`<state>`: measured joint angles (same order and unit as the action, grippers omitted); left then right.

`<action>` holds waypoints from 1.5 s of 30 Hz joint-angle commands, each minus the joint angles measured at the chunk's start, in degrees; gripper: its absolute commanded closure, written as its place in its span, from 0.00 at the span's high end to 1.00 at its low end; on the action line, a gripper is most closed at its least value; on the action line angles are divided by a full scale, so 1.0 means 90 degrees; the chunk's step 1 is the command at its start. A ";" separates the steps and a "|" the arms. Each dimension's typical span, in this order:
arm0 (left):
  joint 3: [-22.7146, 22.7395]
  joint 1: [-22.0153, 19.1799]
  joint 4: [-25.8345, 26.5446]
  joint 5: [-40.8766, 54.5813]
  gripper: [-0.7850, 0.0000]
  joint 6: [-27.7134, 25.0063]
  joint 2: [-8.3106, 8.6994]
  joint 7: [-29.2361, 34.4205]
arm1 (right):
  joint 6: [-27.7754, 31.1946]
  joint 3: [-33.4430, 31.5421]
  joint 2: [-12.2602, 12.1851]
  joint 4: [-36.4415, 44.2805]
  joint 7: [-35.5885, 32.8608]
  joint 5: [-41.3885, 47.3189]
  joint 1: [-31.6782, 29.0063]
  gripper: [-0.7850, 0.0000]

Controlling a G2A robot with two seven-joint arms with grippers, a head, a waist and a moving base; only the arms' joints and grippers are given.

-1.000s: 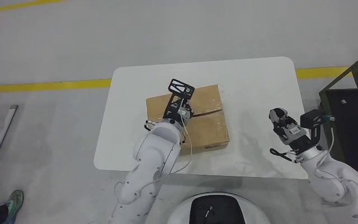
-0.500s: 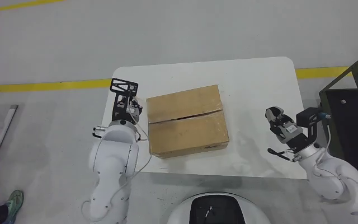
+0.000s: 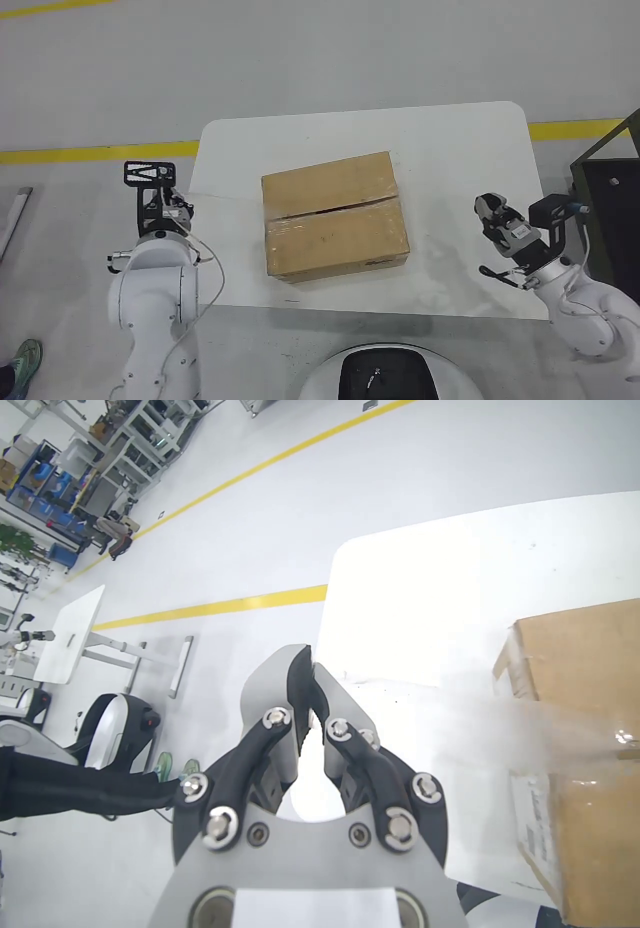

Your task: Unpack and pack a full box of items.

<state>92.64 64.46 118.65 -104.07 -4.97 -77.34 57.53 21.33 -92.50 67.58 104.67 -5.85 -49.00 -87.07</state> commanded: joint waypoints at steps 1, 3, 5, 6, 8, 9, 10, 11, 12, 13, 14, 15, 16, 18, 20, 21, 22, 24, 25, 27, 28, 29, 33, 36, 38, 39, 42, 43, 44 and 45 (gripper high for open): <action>0.0142 0.0035 -0.0078 -0.0009 0.00 -0.0005 0.0012 -0.0047 | 0.0008 0.0003 -0.0001 -0.0015 0.0001 0.0000 -0.0010 0.00; 0.0277 0.0050 -0.0160 -0.0004 0.00 0.0052 0.0020 -0.0045 | 0.0022 0.0018 -0.0002 -0.0021 0.0007 -0.0006 -0.0026 0.00; 0.0367 0.0047 -0.0225 0.0003 0.00 0.0139 0.0024 -0.0126 | 0.0032 0.0034 -0.0002 -0.0025 0.0022 -0.0020 -0.0044 0.00; 0.0403 0.0048 -0.0288 0.0009 0.00 0.0156 0.0027 -0.0168 | 0.0031 0.0038 -0.0002 -0.0032 0.0027 -0.0032 -0.0053 0.00; 0.0451 0.0041 -0.0369 -0.0003 0.00 0.0128 0.0036 -0.0189 | 0.0037 0.0040 -0.0003 -0.0048 0.0044 -0.0040 -0.0075 0.00; 0.0489 0.0036 -0.0409 -0.0004 0.00 0.0133 0.0040 -0.0192 | 0.0041 0.0036 -0.0005 -0.0060 0.0046 -0.0051 -0.0086 0.00; 0.0524 0.0030 -0.0448 -0.0004 0.00 0.0144 0.0043 -0.0199 | 0.0035 0.0026 -0.0006 -0.0070 0.0048 -0.0056 -0.0098 0.00; 0.0557 0.0029 -0.0489 -0.0010 0.00 0.0149 0.0047 -0.0206 | 0.0028 0.0016 -0.0008 -0.0083 0.0046 -0.0059 -0.0109 0.00; 0.0588 0.0032 -0.0520 -0.0021 0.00 0.0156 0.0051 -0.0210 | 0.0026 0.0006 -0.0009 -0.0089 0.0053 -0.0055 -0.0117 0.00; 0.0617 0.0037 -0.0550 -0.0027 0.00 0.0162 0.0054 -0.0211 | 0.0026 -0.0001 -0.0010 -0.0099 0.0057 -0.0055 -0.0124 0.00; 0.0654 0.0053 -0.0593 -0.0068 0.00 0.0177 0.0059 -0.0206 | 0.0023 -0.0006 -0.0011 -0.0103 0.0056 -0.0056 -0.0129 0.00; 0.0667 0.0071 -0.0627 -0.0104 0.00 0.0164 0.0063 -0.0199 | 0.0021 -0.0010 -0.0012 -0.0106 0.0059 -0.0054 -0.0134 0.00; 0.0679 0.0082 -0.0651 -0.0119 0.00 0.0168 0.0066 -0.0192 | 0.0019 -0.0013 -0.0012 -0.0109 0.0067 -0.0051 -0.0139 0.00; 0.0690 0.0099 -0.0681 -0.0090 0.00 0.0237 0.0064 -0.0215 | 0.0020 -0.0016 -0.0014 -0.0117 0.0064 -0.0061 -0.0150 0.00; 0.0682 0.0140 -0.0747 -0.0068 0.00 0.0283 0.0062 -0.0250 | 0.0022 -0.0018 -0.0016 -0.0117 0.0066 -0.0066 -0.0156 0.00; 0.0685 0.0155 -0.0772 -0.0071 0.00 0.0303 0.0062 -0.0262 | 0.0018 -0.0018 -0.0017 -0.0117 0.0059 -0.0070 -0.0159 0.00; 0.0694 0.0172 -0.0801 -0.0058 0.05 0.0324 0.0062 -0.0261 | 0.0015 -0.0017 -0.0017 -0.0114 0.0054 -0.0067 -0.0160 0.00; 0.0733 0.0198 -0.0840 -0.0062 1.00 0.0385 0.0063 -0.0231 | 0.0012 -0.0016 -0.0018 -0.0109 0.0051 -0.0065 -0.0162 0.00; 0.0749 0.0206 -0.0839 -0.0052 1.00 0.0398 0.0064 -0.0226 | 0.0010 -0.0016 -0.0019 -0.0107 0.0050 -0.0064 -0.0163 0.00; 0.0812 0.0234 -0.0820 -0.0053 1.00 0.0431 0.0069 -0.0209 | 0.0001 -0.0016 -0.0020 -0.0101 0.0044 -0.0077 -0.0164 0.00; 0.0840 0.0246 -0.0808 -0.0051 1.00 0.0442 0.0071 -0.0208 | 0.0002 -0.0013 -0.0021 -0.0098 0.0041 -0.0078 -0.0163 0.00; 0.0885 0.0256 -0.0798 -0.0057 1.00 0.0475 0.0073 -0.0194 | 0.0008 -0.0013 -0.0022 -0.0095 0.0041 -0.0082 -0.0160 0.00; 0.1039 0.0286 -0.0759 -0.0052 1.00 0.0530 0.0086 -0.0210 | 0.0008 0.0000 -0.0024 -0.0099 0.0039 -0.0106 -0.0144 0.00; 0.1132 0.0302 -0.0716 -0.0037 1.00 0.0548 0.0095 -0.0227 | 0.0015 0.0010 -0.0026 -0.0102 0.0035 -0.0111 -0.0133 0.00; 0.1146 0.0307 -0.0669 -0.0020 1.00 0.0564 0.0097 -0.0253 | 0.0009 0.0016 -0.0026 -0.0103 0.0033 -0.0112 -0.0127 0.00; 0.1092 0.0306 -0.0612 0.0022 1.00 0.0510 0.0096 -0.0293 | 0.0007 0.0019 -0.0027 -0.0107 0.0033 -0.0111 -0.0122 0.00; 0.0778 0.0280 -0.0457 0.0291 1.00 0.0364 0.0076 -0.0377 | 0.0002 0.0051 -0.0027 -0.0145 0.0007 -0.0122 -0.0087 0.00; 0.0629 0.0252 -0.0447 0.0710 1.00 0.0477 0.0043 -0.0393 | 0.0004 0.0075 -0.0026 -0.0174 -0.0003 -0.0124 -0.0065 0.00; 0.0431 0.0241 -0.0455 0.0931 1.00 0.0427 0.0024 -0.0407 | 0.0010 0.0109 -0.0024 -0.0215 -0.0010 -0.0130 -0.0040 0.00; 0.0237 0.0212 -0.0460 0.0906 1.00 0.0320 0.0019 -0.0417 | 0.0015 0.0149 -0.0022 -0.0265 -0.0023 -0.0155 -0.0005 0.00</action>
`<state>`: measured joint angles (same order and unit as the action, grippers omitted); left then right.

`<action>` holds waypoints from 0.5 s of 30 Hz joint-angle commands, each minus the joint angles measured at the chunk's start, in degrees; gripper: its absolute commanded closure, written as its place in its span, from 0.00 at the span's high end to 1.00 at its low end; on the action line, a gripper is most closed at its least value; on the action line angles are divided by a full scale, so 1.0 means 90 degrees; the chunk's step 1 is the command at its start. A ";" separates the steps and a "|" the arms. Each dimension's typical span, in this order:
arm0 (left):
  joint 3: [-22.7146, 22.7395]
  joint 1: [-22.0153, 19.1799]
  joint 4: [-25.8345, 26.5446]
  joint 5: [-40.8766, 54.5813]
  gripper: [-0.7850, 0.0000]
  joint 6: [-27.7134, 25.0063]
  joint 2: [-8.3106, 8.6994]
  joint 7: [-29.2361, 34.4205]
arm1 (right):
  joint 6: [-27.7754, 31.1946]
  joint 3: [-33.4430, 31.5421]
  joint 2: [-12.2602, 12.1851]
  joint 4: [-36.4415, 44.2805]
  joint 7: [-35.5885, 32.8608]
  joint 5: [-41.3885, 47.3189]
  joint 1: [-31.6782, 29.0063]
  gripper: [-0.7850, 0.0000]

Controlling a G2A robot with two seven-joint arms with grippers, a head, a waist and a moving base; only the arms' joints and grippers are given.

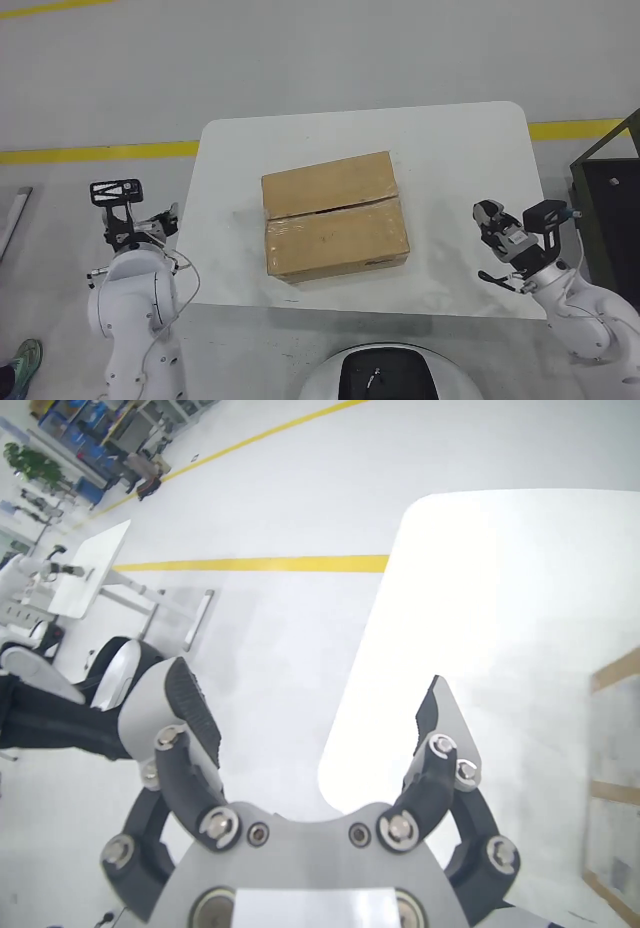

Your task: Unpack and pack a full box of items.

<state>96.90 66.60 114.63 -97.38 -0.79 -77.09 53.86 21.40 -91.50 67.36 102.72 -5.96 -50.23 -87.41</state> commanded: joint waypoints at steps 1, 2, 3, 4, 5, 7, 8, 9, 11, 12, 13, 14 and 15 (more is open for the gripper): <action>-0.0503 -0.0062 -0.0034 0.0249 1.00 -0.0209 -0.0027 -0.0046 | 0.0017 0.0095 0.0005 -0.0111 -0.0017 -0.0057 0.0071 0.00; -0.0753 -0.0103 -0.0078 0.0435 1.00 -0.0216 -0.0052 -0.0055 | 0.0025 0.0152 0.0008 -0.0180 -0.0015 -0.0099 0.0115 0.00; -0.1031 -0.0149 -0.0099 0.0575 1.00 -0.0167 -0.0081 -0.0048 | 0.0018 0.0215 0.0013 -0.0252 -0.0004 -0.0144 0.0163 0.00; -0.1299 -0.0208 -0.0137 0.0591 1.00 -0.0163 -0.0103 -0.0061 | 0.0038 0.0291 0.0018 -0.0316 -0.0003 -0.0189 0.0210 0.00; -0.1558 -0.0277 -0.0181 0.0617 1.00 -0.0192 -0.0124 -0.0058 | 0.0048 0.0356 0.0023 -0.0378 0.0017 -0.0231 0.0258 0.00; -0.1987 -0.0442 -0.0273 0.0776 1.00 -0.0158 -0.0173 -0.0092 | 0.0081 0.0495 0.0034 -0.0486 0.0050 -0.0311 0.0346 0.00; -0.2148 -0.0542 -0.0338 0.0872 1.00 -0.0148 -0.0195 -0.0108 | 0.0093 0.0559 0.0039 -0.0541 0.0065 -0.0349 0.0394 0.00; -0.2363 -0.0632 -0.0399 0.0916 1.00 -0.0238 -0.0215 -0.0113 | 0.0125 0.0633 0.0043 -0.0588 0.0077 -0.0432 0.0447 0.00; -0.2721 -0.0798 -0.0511 0.0906 1.00 -0.0280 -0.0254 -0.0079 | 0.0172 0.0784 0.0056 -0.0709 0.0111 -0.0505 0.0542 0.00; -0.2840 -0.0872 -0.0594 0.0953 1.00 -0.0252 -0.0274 -0.0067 | 0.0192 0.0854 0.0062 -0.0771 0.0125 -0.0554 0.0597 0.00; -0.2937 -0.0949 -0.0667 0.0968 1.00 -0.0229 -0.0291 -0.0065 | 0.0220 0.0932 0.0069 -0.0836 0.0138 -0.0609 0.0651 0.00; -0.3030 -0.1013 -0.0742 0.0953 1.00 -0.0250 -0.0303 -0.0063 | 0.0248 0.1011 0.0078 -0.0906 0.0157 -0.0620 0.0700 0.00; -0.3086 -0.1075 -0.0811 0.0908 1.00 -0.0271 -0.0310 -0.0046 | 0.0261 0.1083 0.0086 -0.0971 0.0172 -0.0638 0.0755 0.00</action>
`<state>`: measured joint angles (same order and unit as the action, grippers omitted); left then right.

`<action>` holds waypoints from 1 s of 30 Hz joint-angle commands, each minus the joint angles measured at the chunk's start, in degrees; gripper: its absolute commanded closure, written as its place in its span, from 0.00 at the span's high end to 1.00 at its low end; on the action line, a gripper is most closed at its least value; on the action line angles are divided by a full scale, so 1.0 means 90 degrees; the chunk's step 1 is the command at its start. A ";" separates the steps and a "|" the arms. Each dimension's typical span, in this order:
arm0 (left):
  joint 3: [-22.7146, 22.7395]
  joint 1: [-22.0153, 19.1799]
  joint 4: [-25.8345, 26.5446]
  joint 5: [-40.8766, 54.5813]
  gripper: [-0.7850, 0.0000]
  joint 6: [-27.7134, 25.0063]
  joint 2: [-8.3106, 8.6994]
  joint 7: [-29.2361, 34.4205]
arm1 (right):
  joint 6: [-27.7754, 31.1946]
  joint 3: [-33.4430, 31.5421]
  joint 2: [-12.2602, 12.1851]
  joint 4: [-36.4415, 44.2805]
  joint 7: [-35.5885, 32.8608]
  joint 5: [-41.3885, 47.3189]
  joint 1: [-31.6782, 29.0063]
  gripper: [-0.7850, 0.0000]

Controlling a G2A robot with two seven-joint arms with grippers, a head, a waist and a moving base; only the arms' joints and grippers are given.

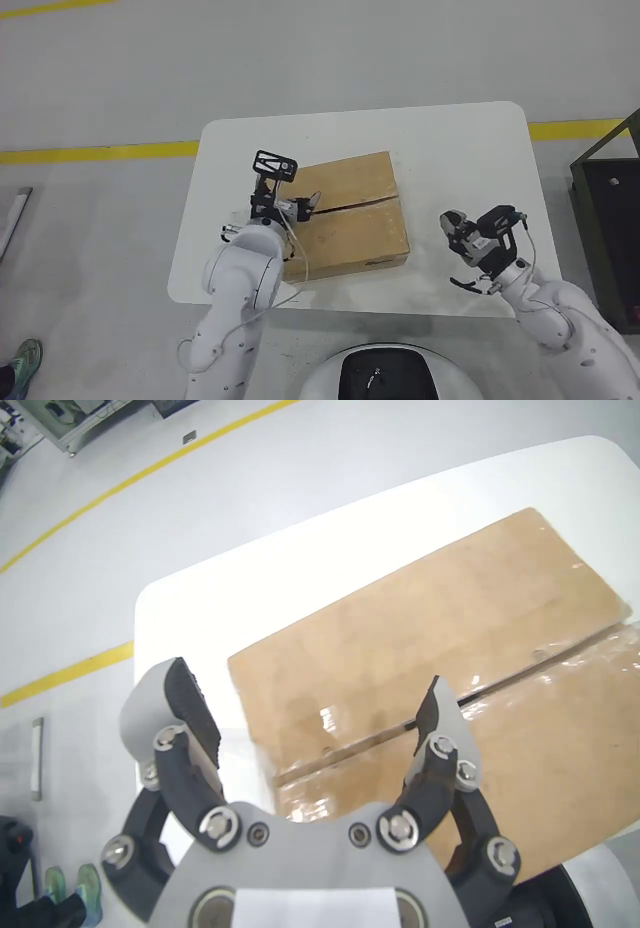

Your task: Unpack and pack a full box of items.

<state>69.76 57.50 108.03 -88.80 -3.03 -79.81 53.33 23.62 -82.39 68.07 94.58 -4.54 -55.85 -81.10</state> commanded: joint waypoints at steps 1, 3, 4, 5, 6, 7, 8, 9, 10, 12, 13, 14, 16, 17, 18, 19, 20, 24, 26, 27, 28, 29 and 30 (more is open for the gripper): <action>-0.0105 -0.0112 -0.0134 -0.0118 1.00 -0.0012 -0.0012 0.0024 | 0.0047 0.0147 0.0015 -0.0119 0.0027 -0.0041 0.0107 0.00; -0.0157 -0.0157 -0.0196 -0.0139 1.00 -0.0004 -0.0023 0.0046 | 0.0118 0.0295 0.0032 -0.0201 0.0049 -0.0065 0.0196 0.00; -0.0174 -0.0168 -0.0217 -0.0156 1.00 -0.0018 -0.0026 0.0060 | 0.0155 0.0366 0.0039 -0.0235 0.0054 -0.0097 0.0234 0.00; -0.0179 -0.0174 -0.0238 -0.0168 1.00 -0.0049 -0.0026 0.0075 | 0.0182 0.0428 0.0045 -0.0271 0.0057 -0.0134 0.0269 0.00; -0.0167 -0.0174 -0.0257 -0.0175 1.00 -0.0059 -0.0026 0.0076 | 0.0217 0.0492 0.0051 -0.0301 0.0066 -0.0161 0.0299 0.00; -0.0150 -0.0165 -0.0276 -0.0154 1.00 -0.0053 -0.0027 0.0084 | 0.0264 0.0553 0.0057 -0.0328 0.0076 -0.0160 0.0319 0.00; -0.0134 -0.0158 -0.0283 -0.0125 1.00 -0.0050 -0.0028 0.0089 | 0.0283 0.0599 0.0061 -0.0347 0.0076 -0.0197 0.0342 0.00; -0.0122 -0.0154 -0.0285 -0.0106 1.00 -0.0050 -0.0029 0.0098 | 0.0313 0.0651 0.0065 -0.0356 0.0081 -0.0222 0.0355 0.00; -0.0118 -0.0152 -0.0283 -0.0095 1.00 -0.0066 -0.0030 0.0106 | 0.0351 0.0700 0.0068 -0.0350 0.0079 -0.0261 0.0365 0.00; -0.0118 -0.0151 -0.0292 -0.0077 1.00 -0.0130 -0.0030 0.0131 | 0.0411 0.0777 0.0072 -0.0335 0.0089 -0.0314 0.0358 0.00; -0.0117 -0.0158 -0.0297 -0.0083 1.00 -0.0163 -0.0029 0.0149 | 0.0443 0.0800 0.0071 -0.0327 0.0090 -0.0335 0.0347 0.00; -0.0124 -0.0169 -0.0303 -0.0113 1.00 -0.0215 -0.0027 0.0169 | 0.0478 0.0818 0.0069 -0.0314 0.0088 -0.0360 0.0332 0.00; -0.0131 -0.0188 -0.0314 -0.0176 1.00 -0.0279 -0.0024 0.0194 | 0.0576 0.0839 0.0061 -0.0280 0.0089 -0.0392 0.0290 0.00; -0.0136 -0.0195 -0.0329 -0.0197 1.00 -0.0316 -0.0023 0.0207 | 0.0626 0.0846 0.0056 -0.0268 0.0079 -0.0408 0.0264 0.00; -0.0144 -0.0213 -0.0353 -0.0248 1.00 -0.0375 -0.0020 0.0232 | 0.0675 0.0849 0.0051 -0.0246 0.0071 -0.0430 0.0241 0.00; -0.0154 -0.0231 -0.0378 -0.0303 1.00 -0.0437 -0.0016 0.0249 | 0.0719 0.0847 0.0044 -0.0221 0.0065 -0.0450 0.0216 0.00; -0.0165 -0.0247 -0.0402 -0.0339 1.00 -0.0491 -0.0015 0.0265 | 0.0751 0.0838 0.0038 -0.0199 0.0065 -0.0467 0.0190 0.00; -0.0298 -0.0315 -0.0487 -0.0537 1.00 -0.0790 -0.0010 0.0355 | 0.0871 0.0763 0.0010 -0.0071 0.0061 -0.0460 0.0065 0.00; -0.0397 -0.0348 -0.0517 -0.0631 1.00 -0.0965 -0.0011 0.0413 | 0.0897 0.0679 -0.0009 0.0010 0.0072 -0.0449 -0.0012 0.00; -0.0433 -0.0366 -0.0523 -0.0668 1.00 -0.1014 -0.0013 0.0432 | 0.0893 0.0623 -0.0018 0.0043 0.0092 -0.0430 -0.0054 0.00; -0.0474 -0.0376 -0.0532 -0.0682 1.00 -0.1045 -0.0018 0.0444 | 0.0864 0.0556 -0.0026 0.0075 0.0120 -0.0394 -0.0100 0.00; -0.0519 -0.0387 -0.0542 -0.0678 1.00 -0.1091 -0.0023 0.0458 | 0.0840 0.0491 -0.0035 0.0110 0.0136 -0.0351 -0.0142 0.00; -0.0556 -0.0406 -0.0551 -0.0693 1.00 -0.1129 -0.0028 0.0486 | 0.0824 0.0429 -0.0043 0.0143 0.0140 -0.0319 -0.0180 0.00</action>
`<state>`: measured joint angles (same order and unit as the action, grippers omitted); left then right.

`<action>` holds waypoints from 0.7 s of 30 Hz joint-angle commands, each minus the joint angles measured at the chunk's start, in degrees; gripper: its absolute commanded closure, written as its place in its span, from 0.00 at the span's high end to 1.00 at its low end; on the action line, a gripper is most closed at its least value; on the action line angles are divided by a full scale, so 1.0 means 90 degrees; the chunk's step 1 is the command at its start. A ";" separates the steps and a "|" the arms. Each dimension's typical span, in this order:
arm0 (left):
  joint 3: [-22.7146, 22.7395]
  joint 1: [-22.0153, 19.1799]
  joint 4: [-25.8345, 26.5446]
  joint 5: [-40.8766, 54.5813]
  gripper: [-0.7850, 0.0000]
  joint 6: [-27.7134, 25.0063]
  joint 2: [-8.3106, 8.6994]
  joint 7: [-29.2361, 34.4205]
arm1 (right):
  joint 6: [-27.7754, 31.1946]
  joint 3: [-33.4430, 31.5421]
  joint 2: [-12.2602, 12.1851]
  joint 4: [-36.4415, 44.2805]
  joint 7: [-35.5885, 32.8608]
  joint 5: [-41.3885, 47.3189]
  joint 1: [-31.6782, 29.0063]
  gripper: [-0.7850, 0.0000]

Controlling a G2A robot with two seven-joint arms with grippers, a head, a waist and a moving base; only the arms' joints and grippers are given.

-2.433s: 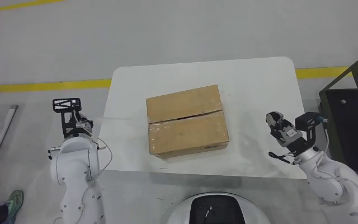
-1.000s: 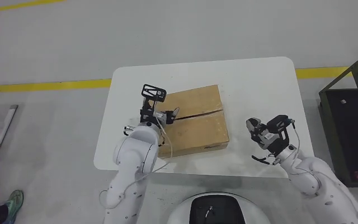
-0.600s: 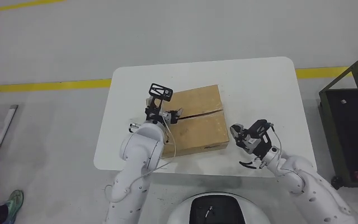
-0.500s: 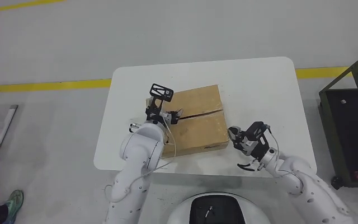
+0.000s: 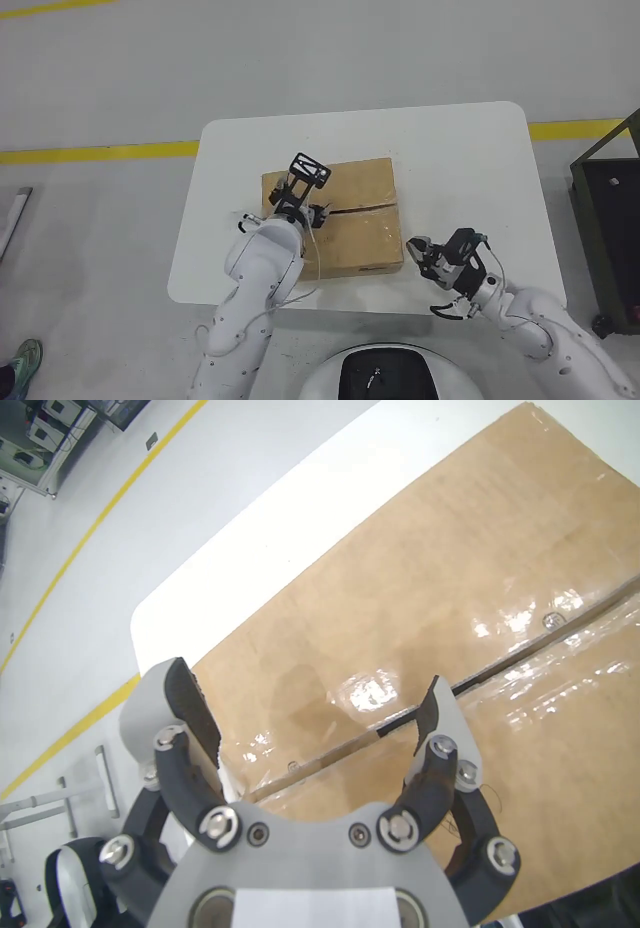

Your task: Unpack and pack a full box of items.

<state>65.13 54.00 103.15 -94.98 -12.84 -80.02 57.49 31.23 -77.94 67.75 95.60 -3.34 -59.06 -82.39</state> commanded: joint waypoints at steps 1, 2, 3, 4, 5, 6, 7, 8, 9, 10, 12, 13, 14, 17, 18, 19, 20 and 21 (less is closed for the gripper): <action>-0.0090 -0.0038 -0.0011 -0.0027 1.00 -0.0094 -0.0010 0.0043 | -0.0041 -0.0132 -0.0017 0.0061 0.0011 0.0070 -0.0070 0.00; -0.0132 -0.0055 -0.0017 -0.0029 1.00 -0.0137 -0.0015 0.0063 | -0.0076 -0.0201 -0.0025 0.0086 0.0018 0.0093 -0.0101 0.00; -0.0170 -0.0074 -0.0027 -0.0029 1.00 -0.0164 -0.0022 0.0091 | -0.0097 -0.0258 -0.0032 0.0104 0.0020 0.0143 -0.0136 0.00; -0.0208 -0.0092 -0.0044 -0.0023 1.00 -0.0192 -0.0028 0.0107 | -0.0123 -0.0315 -0.0038 0.0124 0.0022 0.0182 -0.0160 0.00; -0.0244 -0.0114 -0.0085 -0.0036 1.00 -0.0230 -0.0033 0.0138 | -0.0142 -0.0362 -0.0044 0.0138 0.0023 0.0212 -0.0184 0.00; -0.0289 -0.0140 -0.0132 -0.0066 1.00 -0.0300 -0.0037 0.0172 | -0.0165 -0.0408 -0.0050 0.0147 0.0020 0.0247 -0.0203 0.00; -0.0323 -0.0166 -0.0168 -0.0083 1.00 -0.0341 -0.0042 0.0192 | -0.0170 -0.0442 -0.0054 0.0161 0.0018 0.0273 -0.0218 0.00; -0.0354 -0.0191 -0.0194 -0.0093 1.00 -0.0373 -0.0047 0.0212 | -0.0170 -0.0470 -0.0059 0.0161 0.0007 0.0300 -0.0230 0.00; -0.0387 -0.0206 -0.0206 -0.0068 1.00 -0.0393 -0.0055 0.0225 | -0.0185 -0.0499 -0.0063 0.0160 0.0005 0.0316 -0.0236 0.00; -0.0417 -0.0222 -0.0220 -0.0050 1.00 -0.0429 -0.0062 0.0260 | -0.0186 -0.0514 -0.0066 0.0157 -0.0001 0.0331 -0.0244 0.00; -0.0455 -0.0255 -0.0223 -0.0013 1.00 -0.0494 -0.0072 0.0347 | -0.0223 -0.0544 -0.0070 0.0153 -0.0010 0.0345 -0.0255 0.00; -0.0457 -0.0262 -0.0236 -0.0010 1.00 -0.0486 -0.0076 0.0356 | -0.0233 -0.0547 -0.0072 0.0158 -0.0011 0.0348 -0.0259 0.00; -0.0456 -0.0270 -0.0280 -0.0041 1.00 -0.0484 -0.0077 0.0378 | -0.0241 -0.0549 -0.0072 0.0160 -0.0005 0.0365 -0.0263 0.00; -0.0459 -0.0317 -0.0361 -0.0123 1.00 -0.0472 -0.0083 0.0344 | -0.0266 -0.0557 -0.0075 0.0185 -0.0013 0.0385 -0.0272 0.00; -0.0476 -0.0341 -0.0403 -0.0197 1.00 -0.0491 -0.0084 0.0335 | -0.0276 -0.0558 -0.0076 0.0196 -0.0015 0.0396 -0.0278 0.00; -0.0505 -0.0377 -0.0467 -0.0356 1.00 -0.0547 -0.0080 0.0342 | -0.0278 -0.0559 -0.0077 0.0206 -0.0008 0.0401 -0.0281 0.00; -0.0548 -0.0408 -0.0525 -0.0533 1.00 -0.0613 -0.0075 0.0346 | -0.0288 -0.0562 -0.0078 0.0208 -0.0010 0.0392 -0.0285 0.00; -0.0559 -0.0416 -0.0566 -0.0567 1.00 -0.0619 -0.0078 0.0308 | -0.0300 -0.0562 -0.0079 0.0214 -0.0008 0.0393 -0.0288 0.00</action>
<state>60.30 50.38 98.52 -99.22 -18.19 -80.72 60.51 28.62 -82.99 67.05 97.49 -3.44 -55.49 -84.96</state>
